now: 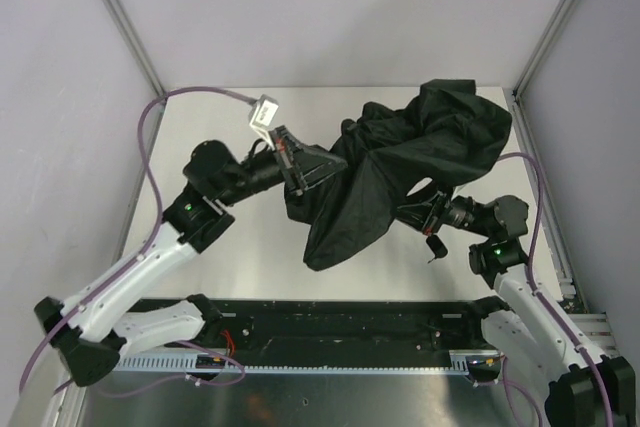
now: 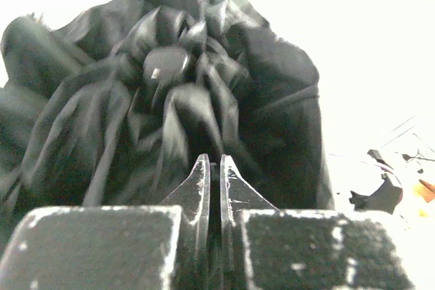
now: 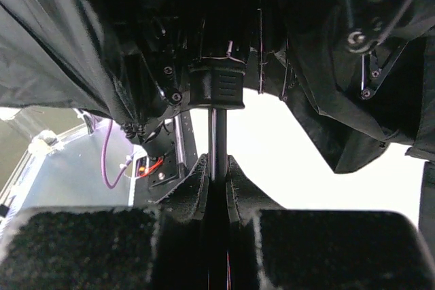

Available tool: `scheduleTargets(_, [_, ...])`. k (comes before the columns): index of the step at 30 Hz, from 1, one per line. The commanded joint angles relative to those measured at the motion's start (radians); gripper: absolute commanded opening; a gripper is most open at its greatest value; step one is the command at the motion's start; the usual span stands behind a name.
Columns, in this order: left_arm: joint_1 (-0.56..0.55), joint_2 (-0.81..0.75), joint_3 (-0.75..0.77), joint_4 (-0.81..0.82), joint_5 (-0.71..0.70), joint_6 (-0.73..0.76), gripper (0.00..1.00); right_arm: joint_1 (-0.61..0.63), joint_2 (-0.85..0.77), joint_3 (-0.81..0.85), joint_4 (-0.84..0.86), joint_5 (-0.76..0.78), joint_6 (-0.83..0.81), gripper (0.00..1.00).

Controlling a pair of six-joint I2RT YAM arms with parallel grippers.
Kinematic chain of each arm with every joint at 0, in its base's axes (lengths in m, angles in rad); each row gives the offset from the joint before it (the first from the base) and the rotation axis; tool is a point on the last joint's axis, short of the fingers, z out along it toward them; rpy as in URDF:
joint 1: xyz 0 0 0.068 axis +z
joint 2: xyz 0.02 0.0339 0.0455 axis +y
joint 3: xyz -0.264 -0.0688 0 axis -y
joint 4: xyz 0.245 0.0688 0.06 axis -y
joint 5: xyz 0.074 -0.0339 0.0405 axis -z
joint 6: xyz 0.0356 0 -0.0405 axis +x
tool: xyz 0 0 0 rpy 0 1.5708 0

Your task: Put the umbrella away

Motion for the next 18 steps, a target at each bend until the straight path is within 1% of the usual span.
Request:
scheduleTargets(1, [-0.02, 0.123, 0.11, 0.16, 0.107, -0.038, 0.01, 0.061, -0.046, 0.051, -0.069, 0.087, -0.121, 0.0])
scheduleTargets(3, [-0.028, 0.155, 0.141, 0.171, 0.112, -0.014, 0.01, 0.079, -0.062, 0.051, -0.118, 0.124, -0.152, 0.0])
scheduleTargets(5, [-0.03, 0.149, 0.138, 0.173, 0.091, 0.014, 0.06, 0.084, -0.083, 0.051, -0.16, 0.165, -0.173, 0.0])
scheduleTargets(7, [-0.03, 0.105, 0.096, 0.172, 0.048, 0.041, 0.2, 0.086, -0.111, 0.05, -0.193, 0.199, -0.192, 0.0])
scheduleTargets(12, [-0.017, -0.023, -0.017, 0.132, -0.014, 0.067, 0.64, 0.077, -0.174, 0.051, -0.253, 0.258, -0.218, 0.0])
scheduleTargets(14, [-0.011, -0.058, -0.023, 0.089, -0.039, 0.068, 0.87, 0.074, -0.183, 0.051, -0.272, 0.266, -0.226, 0.0])
scheduleTargets(15, [-0.011, -0.071, -0.02, 0.067, -0.062, 0.068, 0.93, 0.073, -0.186, 0.051, -0.284, 0.271, -0.233, 0.0])
scheduleTargets(16, [-0.011, -0.081, -0.013, 0.049, -0.089, 0.062, 0.96, 0.073, -0.189, 0.051, -0.3, 0.283, -0.242, 0.0])
scheduleTargets(18, [-0.01, -0.099, 0.003, 0.024, -0.132, 0.059, 0.99, 0.073, -0.193, 0.051, -0.327, 0.314, -0.255, 0.0])
